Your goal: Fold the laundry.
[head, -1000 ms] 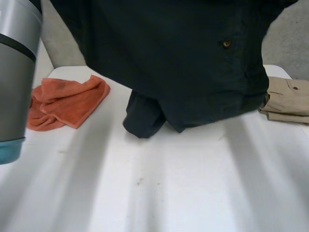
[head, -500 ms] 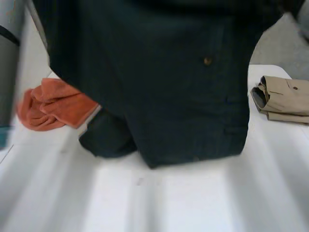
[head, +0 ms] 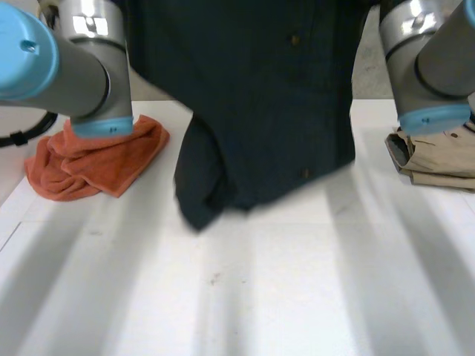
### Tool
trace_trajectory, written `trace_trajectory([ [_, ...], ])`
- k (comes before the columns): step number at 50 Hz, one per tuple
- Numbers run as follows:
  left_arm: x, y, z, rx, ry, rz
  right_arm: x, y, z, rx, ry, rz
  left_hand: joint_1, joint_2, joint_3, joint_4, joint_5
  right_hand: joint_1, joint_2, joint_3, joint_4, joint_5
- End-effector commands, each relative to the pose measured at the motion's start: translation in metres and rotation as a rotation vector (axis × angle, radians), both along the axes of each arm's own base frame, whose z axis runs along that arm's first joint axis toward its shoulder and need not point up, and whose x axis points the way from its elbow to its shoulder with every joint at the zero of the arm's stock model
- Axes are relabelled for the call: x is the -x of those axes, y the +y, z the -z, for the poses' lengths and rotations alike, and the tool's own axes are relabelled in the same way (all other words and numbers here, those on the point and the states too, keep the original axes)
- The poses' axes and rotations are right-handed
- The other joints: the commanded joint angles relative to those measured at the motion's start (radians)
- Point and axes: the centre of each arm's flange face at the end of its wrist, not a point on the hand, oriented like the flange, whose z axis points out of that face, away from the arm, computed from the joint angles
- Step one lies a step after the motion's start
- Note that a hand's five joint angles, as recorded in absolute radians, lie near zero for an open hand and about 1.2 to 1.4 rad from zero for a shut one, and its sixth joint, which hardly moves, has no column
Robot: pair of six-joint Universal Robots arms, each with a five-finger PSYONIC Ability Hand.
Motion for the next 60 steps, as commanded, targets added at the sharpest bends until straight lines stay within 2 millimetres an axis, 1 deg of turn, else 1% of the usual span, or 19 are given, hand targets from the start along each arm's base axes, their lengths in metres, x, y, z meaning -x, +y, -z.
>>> trace_trajectory([
  [1, -0.001, 0.026, -0.015, 0.041, 0.026, 0.029, 0.007, 0.015, -0.033, 0.090, -0.038, 0.014, 0.232, 0.194, 0.201, 0.194, 0.258, 0.409, 0.223, 0.214, 0.207, 0.230],
  [4, -0.003, 0.032, 0.000, -0.010, -0.001, 0.029, 0.002, 0.017, -0.011, -0.008, 0.013, -0.011, 0.232, 0.194, 0.201, 0.194, 0.258, 0.409, 0.223, 0.214, 0.207, 0.230],
  [7, -0.006, 0.038, 0.032, -0.109, -0.052, 0.029, -0.002, 0.022, 0.012, -0.104, 0.061, -0.028, 0.232, 0.194, 0.201, 0.194, 0.258, 0.409, 0.223, 0.214, 0.207, 0.230],
  [11, -0.010, 0.049, 0.090, -0.295, -0.152, 0.030, 0.000, 0.028, 0.062, -0.295, 0.170, -0.014, 0.232, 0.194, 0.201, 0.194, 0.258, 0.409, 0.223, 0.214, 0.207, 0.230],
  [12, -0.011, 0.053, 0.102, -0.338, -0.176, 0.031, 0.003, 0.032, 0.083, -0.372, 0.227, -0.005, 0.232, 0.194, 0.201, 0.194, 0.258, 0.409, 0.223, 0.214, 0.207, 0.230],
  [13, -0.013, 0.061, 0.126, -0.423, -0.224, 0.035, 0.004, 0.036, 0.095, -0.415, 0.258, -0.004, 0.232, 0.194, 0.201, 0.194, 0.258, 0.409, 0.223, 0.214, 0.207, 0.230],
  [15, -0.015, 0.072, 0.148, -0.513, -0.271, 0.044, 0.007, 0.043, 0.118, -0.494, 0.316, -0.008, 0.232, 0.194, 0.201, 0.194, 0.258, 0.409, 0.223, 0.214, 0.207, 0.230],
  [16, -0.015, 0.078, 0.159, -0.554, -0.296, 0.051, 0.010, 0.052, 0.142, -0.568, 0.371, -0.019, 0.232, 0.194, 0.201, 0.194, 0.258, 0.409, 0.223, 0.214, 0.207, 0.230],
  [17, -0.016, 0.093, 0.180, -0.641, -0.351, 0.066, 0.010, 0.056, 0.151, -0.595, 0.396, -0.023, 0.232, 0.194, 0.201, 0.194, 0.258, 0.409, 0.223, 0.214, 0.207, 0.230],
  [20, -0.018, 0.123, 0.213, -0.790, -0.447, 0.088, 0.015, 0.073, 0.186, -0.682, 0.483, -0.058, 0.232, 0.194, 0.201, 0.194, 0.258, 0.409, 0.223, 0.214, 0.207, 0.230],
  [25, -0.030, 0.167, 0.240, -0.988, -0.580, 0.058, 0.025, 0.110, 0.230, -0.817, 0.616, -0.101, 0.232, 0.194, 0.201, 0.194, 0.258, 0.409, 0.223, 0.214, 0.207, 0.230],
  [26, -0.031, 0.172, 0.240, -1.001, -0.591, 0.053, 0.030, 0.128, 0.235, -0.849, 0.656, -0.113, 0.232, 0.194, 0.201, 0.194, 0.258, 0.409, 0.223, 0.214, 0.207, 0.230],
  [27, -0.033, 0.178, 0.240, -1.019, -0.610, 0.046, 0.030, 0.132, 0.234, -0.849, 0.662, -0.118, 0.232, 0.194, 0.201, 0.194, 0.258, 0.409, 0.223, 0.214, 0.207, 0.230],
  [32, -0.048, 0.212, 0.237, -1.108, -0.705, 0.030, 0.039, 0.173, 0.208, -0.826, 0.715, -0.145, 0.232, 0.194, 0.201, 0.194, 0.258, 0.409, 0.223, 0.214, 0.207, 0.230],
  [44, -0.055, 0.254, 0.229, -1.148, -0.782, 0.097, 0.071, 0.211, 0.228, -0.942, 0.965, -0.162, 0.232, 0.194, 0.201, 0.194, 0.258, 0.409, 0.223, 0.214, 0.207, 0.230],
  [48, -0.055, 0.258, 0.220, -1.126, -0.763, 0.111, 0.078, 0.208, 0.232, -0.959, 0.953, -0.143, -0.913, -0.950, -0.944, -0.951, -0.886, 0.409, 0.223, 0.214, 0.207, 0.230],
  [51, -0.053, 0.250, 0.202, -1.076, -0.702, 0.112, 0.080, 0.207, 0.235, -0.946, 0.939, -0.134, -0.930, -0.968, -0.961, -0.969, -0.904, 0.409, 0.223, 0.214, 0.207, 0.230],
  [55, -0.055, 0.211, 0.175, -1.018, -0.584, 0.069, 0.080, 0.205, 0.238, -0.920, 0.928, -0.120, -0.927, -0.965, -0.958, -0.966, -0.901, 0.409, 0.223, 0.214, 0.207, 0.230],
  [60, -0.050, 0.145, 0.147, -0.883, -0.485, 0.166, 0.079, 0.204, 0.238, -0.896, 0.918, -0.116, -0.883, -0.921, -0.914, -0.922, -0.857, 0.409, 0.223, 0.214, 0.207, 0.230],
])
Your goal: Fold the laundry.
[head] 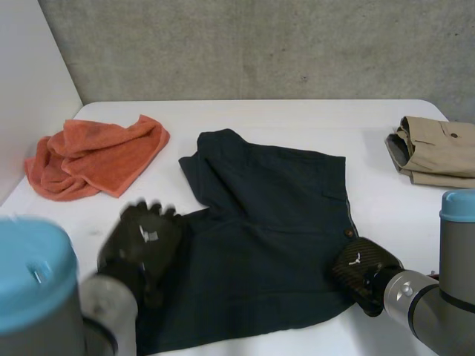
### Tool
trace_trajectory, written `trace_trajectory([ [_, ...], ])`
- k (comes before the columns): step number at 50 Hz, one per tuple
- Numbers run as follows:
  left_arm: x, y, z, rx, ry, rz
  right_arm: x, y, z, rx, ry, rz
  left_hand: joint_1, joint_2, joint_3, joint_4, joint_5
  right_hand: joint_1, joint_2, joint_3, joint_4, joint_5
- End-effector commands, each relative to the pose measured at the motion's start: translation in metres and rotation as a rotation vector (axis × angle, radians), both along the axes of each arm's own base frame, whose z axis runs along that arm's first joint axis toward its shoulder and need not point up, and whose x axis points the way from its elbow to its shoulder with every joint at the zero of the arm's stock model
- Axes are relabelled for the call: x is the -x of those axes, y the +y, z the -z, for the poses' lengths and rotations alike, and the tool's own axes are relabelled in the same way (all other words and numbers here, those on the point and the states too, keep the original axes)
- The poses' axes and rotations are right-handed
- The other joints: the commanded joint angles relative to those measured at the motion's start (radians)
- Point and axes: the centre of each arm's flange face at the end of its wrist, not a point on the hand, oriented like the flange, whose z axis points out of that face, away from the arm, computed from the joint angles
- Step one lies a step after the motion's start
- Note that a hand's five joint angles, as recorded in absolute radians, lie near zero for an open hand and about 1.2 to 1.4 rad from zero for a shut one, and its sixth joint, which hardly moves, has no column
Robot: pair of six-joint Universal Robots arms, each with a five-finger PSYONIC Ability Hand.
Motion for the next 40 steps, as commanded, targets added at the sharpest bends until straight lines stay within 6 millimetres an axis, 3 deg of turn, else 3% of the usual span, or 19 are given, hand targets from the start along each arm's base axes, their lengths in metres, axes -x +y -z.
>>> trace_trajectory([
  [1, 0.004, -0.091, -0.038, 0.138, 0.188, 0.053, -0.001, -0.003, 0.002, 0.043, -0.022, 0.002, 0.049, 0.042, 0.038, 0.042, 0.049, 0.409, 0.223, 0.214, 0.207, 0.225],
  [4, 0.012, -0.128, -0.022, 0.108, 0.222, 0.140, -0.002, -0.004, 0.002, 0.052, -0.031, 0.006, 0.061, 0.053, 0.049, 0.054, 0.061, 0.409, 0.223, 0.214, 0.207, 0.225],
  [8, 0.024, -0.162, -0.008, 0.093, 0.236, 0.203, -0.003, -0.003, 0.004, 0.057, -0.039, 0.007, 0.154, 0.147, 0.143, 0.148, 0.155, 0.409, 0.223, 0.214, 0.207, 0.225],
  [16, 0.040, -0.213, 0.044, 0.051, 0.229, 0.246, -0.004, -0.003, 0.006, 0.072, -0.054, 0.009, 0.357, 0.349, 0.345, 0.350, 0.357, 0.409, 0.223, 0.214, 0.207, 0.225],
  [27, 0.057, -0.237, 0.088, 0.084, 0.209, 0.334, -0.005, -0.003, 0.007, 0.062, -0.065, 0.017, 0.433, 0.426, 0.422, 0.427, 0.434, 0.409, 0.223, 0.214, 0.207, 0.225],
  [35, 0.060, -0.248, 0.104, 0.089, 0.206, 0.326, -0.004, -0.001, 0.009, 0.052, -0.066, 0.023, 0.454, 0.447, 0.443, 0.447, 0.454, 0.409, 0.223, 0.214, 0.207, 0.225],
  [38, 0.061, -0.252, 0.111, 0.089, 0.203, 0.320, -0.004, 0.000, 0.011, 0.057, -0.067, 0.022, 0.668, 0.660, 0.656, 0.661, 0.668, 0.409, 0.223, 0.214, 0.207, 0.225],
  [40, 0.060, -0.254, 0.112, 0.096, 0.194, 0.301, -0.003, -0.001, 0.012, 0.060, -0.068, 0.024, 0.976, 0.968, 0.964, 0.969, 0.976, 0.409, 0.223, 0.214, 0.207, 0.225],
])
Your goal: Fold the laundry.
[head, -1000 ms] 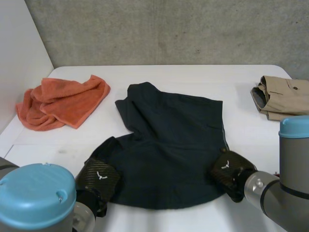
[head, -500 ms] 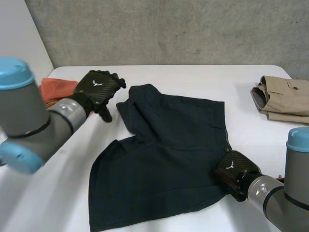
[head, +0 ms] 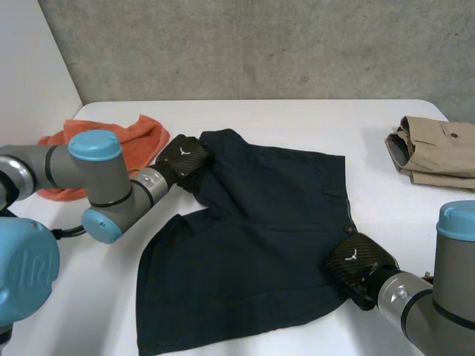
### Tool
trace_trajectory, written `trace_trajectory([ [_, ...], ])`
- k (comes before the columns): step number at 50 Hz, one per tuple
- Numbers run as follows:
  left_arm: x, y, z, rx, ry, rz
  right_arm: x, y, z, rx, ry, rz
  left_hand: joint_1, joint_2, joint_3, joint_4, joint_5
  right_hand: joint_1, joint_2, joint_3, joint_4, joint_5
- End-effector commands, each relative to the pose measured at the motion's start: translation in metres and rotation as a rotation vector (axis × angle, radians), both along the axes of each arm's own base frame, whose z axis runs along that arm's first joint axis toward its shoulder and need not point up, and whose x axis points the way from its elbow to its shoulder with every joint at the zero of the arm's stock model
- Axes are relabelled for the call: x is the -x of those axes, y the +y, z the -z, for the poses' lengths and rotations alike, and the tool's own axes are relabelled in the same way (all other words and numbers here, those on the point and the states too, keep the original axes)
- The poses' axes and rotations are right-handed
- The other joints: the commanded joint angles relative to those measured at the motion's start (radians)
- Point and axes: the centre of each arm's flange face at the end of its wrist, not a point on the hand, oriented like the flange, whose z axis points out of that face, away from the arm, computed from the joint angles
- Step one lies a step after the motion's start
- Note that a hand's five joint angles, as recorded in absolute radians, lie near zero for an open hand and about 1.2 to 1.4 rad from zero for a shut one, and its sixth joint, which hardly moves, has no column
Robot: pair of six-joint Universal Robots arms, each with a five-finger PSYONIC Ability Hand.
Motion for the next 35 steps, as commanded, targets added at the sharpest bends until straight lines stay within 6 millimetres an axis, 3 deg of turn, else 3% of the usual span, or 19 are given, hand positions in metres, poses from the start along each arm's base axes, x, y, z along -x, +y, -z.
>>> trace_trajectory([
  [1, -0.001, -0.009, 0.011, 0.008, -0.017, -0.047, 0.001, 0.002, 0.003, 0.005, -0.001, 0.002, 0.690, 0.688, 0.689, 0.683, 0.685, 0.400, 0.224, 0.214, 0.207, 0.225],
  [6, -0.006, -0.004, 0.007, 0.075, -0.109, -0.132, 0.003, 0.000, 0.004, 0.002, 0.000, 0.009, 0.779, 0.777, 0.778, 0.772, 0.773, 0.400, 0.224, 0.214, 0.207, 0.225],
  [11, -0.017, 0.010, -0.011, 0.164, -0.218, -0.192, 0.003, -0.001, 0.004, 0.005, 0.000, 0.014, 0.779, 0.777, 0.778, 0.772, 0.773, 0.400, 0.224, 0.214, 0.207, 0.225],
  [19, -0.032, 0.040, -0.009, 0.101, -0.273, -0.219, 0.003, -0.001, 0.003, 0.006, -0.002, 0.011, 0.764, 0.762, 0.764, 0.757, 0.759, 0.400, 0.224, 0.214, 0.207, 0.225],
  [21, -0.033, 0.044, -0.007, 0.088, -0.282, -0.228, 0.002, 0.000, 0.003, 0.006, -0.002, 0.009, 0.592, 0.590, 0.591, 0.585, 0.587, 0.400, 0.224, 0.214, 0.207, 0.225],
  [23, -0.033, 0.050, -0.003, 0.076, -0.300, -0.244, 0.002, 0.000, 0.003, 0.008, -0.002, 0.008, 0.231, 0.229, 0.230, 0.224, 0.226, 0.400, 0.224, 0.214, 0.207, 0.225],
  [25, -0.034, 0.049, -0.006, 0.081, -0.303, -0.265, 0.002, 0.000, 0.004, 0.006, -0.002, 0.006, 0.072, 0.070, 0.071, 0.065, 0.067, 0.400, 0.224, 0.214, 0.207, 0.225],
  [30, -0.041, 0.036, -0.043, 0.149, -0.240, -0.342, 0.002, 0.001, 0.004, 0.003, -0.001, 0.008, 0.004, 0.002, 0.003, -0.003, -0.002, 0.400, 0.224, 0.214, 0.207, 0.225],
  [35, -0.043, 0.023, -0.061, 0.132, -0.115, -0.348, 0.003, 0.000, 0.004, 0.003, -0.001, 0.009, 0.013, 0.011, 0.012, 0.006, 0.007, 0.400, 0.224, 0.214, 0.207, 0.225],
])
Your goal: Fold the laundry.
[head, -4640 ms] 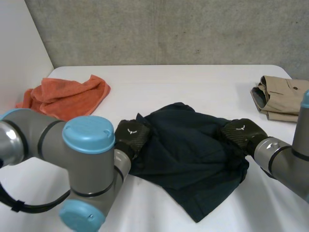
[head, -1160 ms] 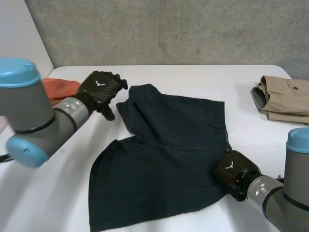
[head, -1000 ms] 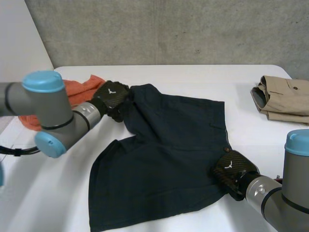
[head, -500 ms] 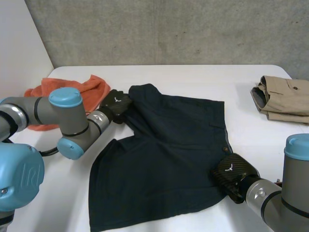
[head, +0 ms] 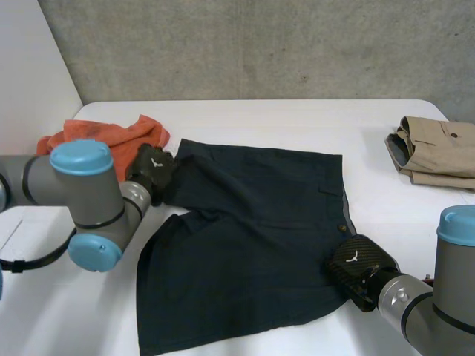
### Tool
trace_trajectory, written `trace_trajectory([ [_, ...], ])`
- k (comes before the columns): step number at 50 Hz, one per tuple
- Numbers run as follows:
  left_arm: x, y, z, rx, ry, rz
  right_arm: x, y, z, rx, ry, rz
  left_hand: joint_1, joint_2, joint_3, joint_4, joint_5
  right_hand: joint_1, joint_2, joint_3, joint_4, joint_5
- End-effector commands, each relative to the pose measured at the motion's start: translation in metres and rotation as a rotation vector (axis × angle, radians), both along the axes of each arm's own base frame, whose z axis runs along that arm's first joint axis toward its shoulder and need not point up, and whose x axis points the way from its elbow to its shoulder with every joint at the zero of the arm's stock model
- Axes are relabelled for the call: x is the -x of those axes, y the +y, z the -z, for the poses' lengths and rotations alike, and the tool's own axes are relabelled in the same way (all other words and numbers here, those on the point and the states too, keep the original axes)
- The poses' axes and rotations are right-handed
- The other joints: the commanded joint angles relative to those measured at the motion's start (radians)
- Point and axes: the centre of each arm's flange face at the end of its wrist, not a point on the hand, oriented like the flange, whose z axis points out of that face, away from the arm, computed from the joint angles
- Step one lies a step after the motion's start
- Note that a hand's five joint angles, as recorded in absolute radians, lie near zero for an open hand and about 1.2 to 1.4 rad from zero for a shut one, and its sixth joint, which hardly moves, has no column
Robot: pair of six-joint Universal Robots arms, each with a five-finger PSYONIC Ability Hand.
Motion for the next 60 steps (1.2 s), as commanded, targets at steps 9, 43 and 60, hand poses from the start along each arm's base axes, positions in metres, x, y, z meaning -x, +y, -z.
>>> trace_trajectory([
  [9, 0.007, -0.024, -0.026, -0.084, 0.320, 0.097, 0.001, 0.000, 0.002, 0.004, -0.002, 0.003, 0.135, 0.141, 0.139, 0.142, 0.152, 0.400, 0.224, 0.214, 0.207, 0.225],
  [43, -0.001, -0.017, 0.022, -0.147, 0.079, 0.089, 0.001, 0.001, 0.004, 0.002, 0.001, 0.003, 0.308, 0.314, 0.312, 0.315, 0.325, 0.400, 0.224, 0.214, 0.207, 0.225],
  [60, -0.002, -0.017, 0.028, -0.161, 0.073, 0.082, 0.002, 0.002, 0.005, 0.000, 0.002, 0.003, 0.373, 0.379, 0.377, 0.380, 0.390, 0.400, 0.224, 0.214, 0.207, 0.225],
])
